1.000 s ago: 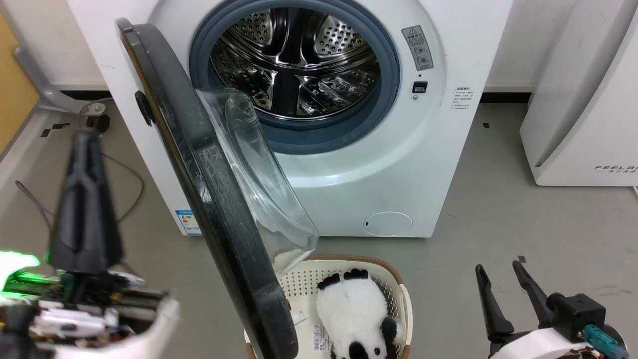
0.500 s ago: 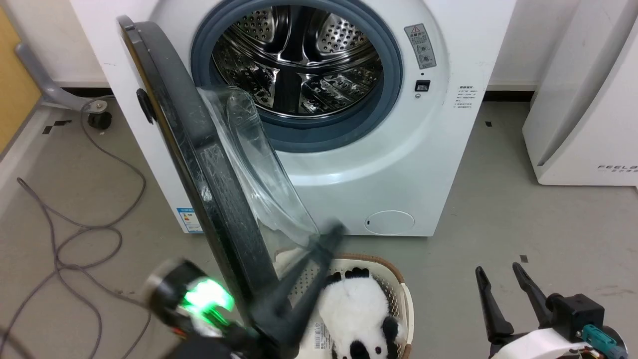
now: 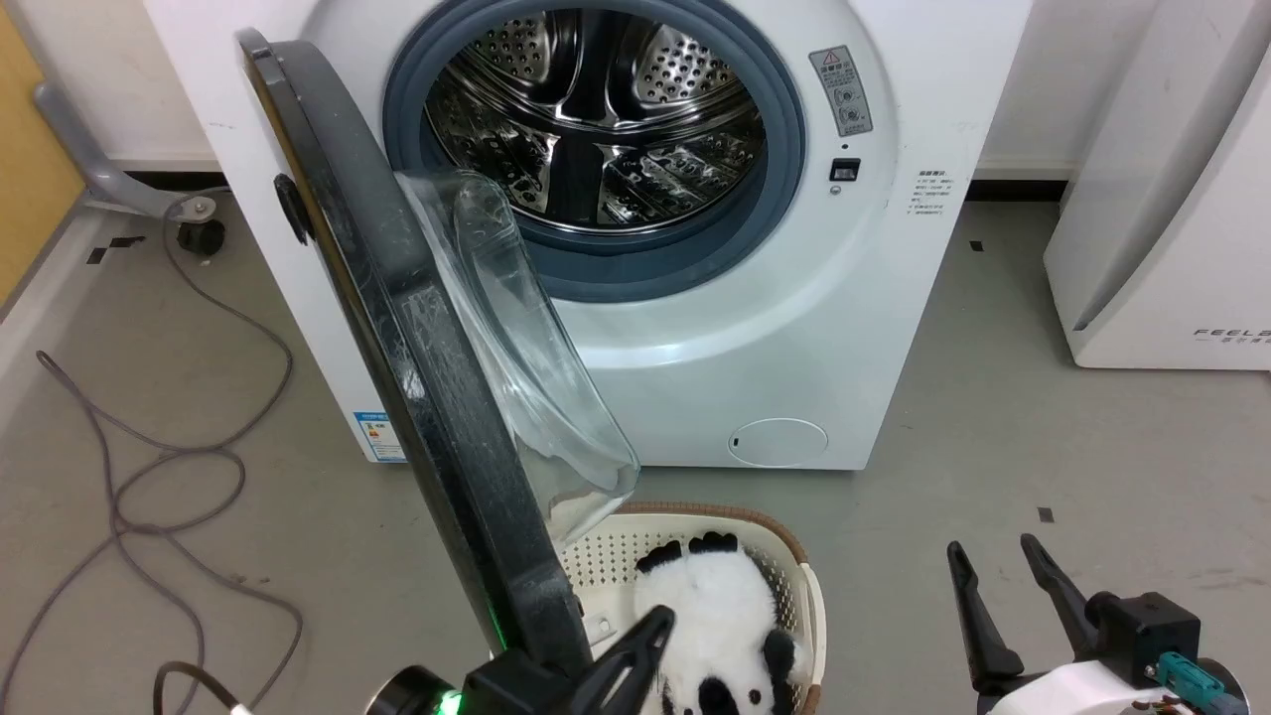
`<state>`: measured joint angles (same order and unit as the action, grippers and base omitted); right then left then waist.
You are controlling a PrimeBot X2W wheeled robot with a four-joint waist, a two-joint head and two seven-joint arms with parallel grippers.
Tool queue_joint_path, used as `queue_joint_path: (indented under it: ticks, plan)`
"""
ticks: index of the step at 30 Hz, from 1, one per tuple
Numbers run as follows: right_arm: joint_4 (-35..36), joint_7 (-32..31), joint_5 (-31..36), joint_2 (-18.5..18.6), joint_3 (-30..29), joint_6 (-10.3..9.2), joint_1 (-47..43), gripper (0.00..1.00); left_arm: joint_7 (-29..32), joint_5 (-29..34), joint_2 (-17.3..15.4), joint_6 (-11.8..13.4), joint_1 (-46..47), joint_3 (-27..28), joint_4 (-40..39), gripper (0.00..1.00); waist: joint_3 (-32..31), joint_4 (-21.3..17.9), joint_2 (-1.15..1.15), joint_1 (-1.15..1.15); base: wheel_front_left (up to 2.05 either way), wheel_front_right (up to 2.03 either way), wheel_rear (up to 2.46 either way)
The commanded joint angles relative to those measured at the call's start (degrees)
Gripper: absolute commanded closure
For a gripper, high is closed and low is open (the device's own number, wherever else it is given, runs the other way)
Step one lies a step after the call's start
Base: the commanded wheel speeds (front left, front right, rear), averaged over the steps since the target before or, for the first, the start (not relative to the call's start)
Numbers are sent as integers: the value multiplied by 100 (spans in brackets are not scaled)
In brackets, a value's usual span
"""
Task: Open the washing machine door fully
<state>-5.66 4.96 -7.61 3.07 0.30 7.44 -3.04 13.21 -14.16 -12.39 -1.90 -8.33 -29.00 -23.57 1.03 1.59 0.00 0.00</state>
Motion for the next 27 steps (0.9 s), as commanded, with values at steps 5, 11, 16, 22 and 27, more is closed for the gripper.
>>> queue_joint_path:
  ticks: [5, 11, 16, 22, 27]
  plan:
    - [-39, -33, -27, -19, -2, 5, -43, 0, -217, 156, 134, 299, -3, 164, 352, 100, -3, -8, 0, 0, 0, 0, 0]
    - [-53, -34, -37, -19, 0, 5, -63, 0, -337, 160, 235, 525, -30, 291, 504, 100, -26, -4, 0, 0, 0, 0, 0]
    - [-62, -16, -46, -19, -10, 5, -98, 0, -363, 149, 276, 685, -126, 362, 495, 100, -61, 61, 0, 0, 0, 0, 0]
    - [-70, -27, -51, -19, -38, 5, -144, 0, -318, 115, 284, 820, -303, 390, 332, 100, -77, 296, 0, 0, 0, 0, 0]
    - [-45, -36, -36, -19, -78, 5, -154, 0, -321, 145, 257, 946, -395, 463, 254, 100, -69, 607, 0, 0, 0, 0, 0]
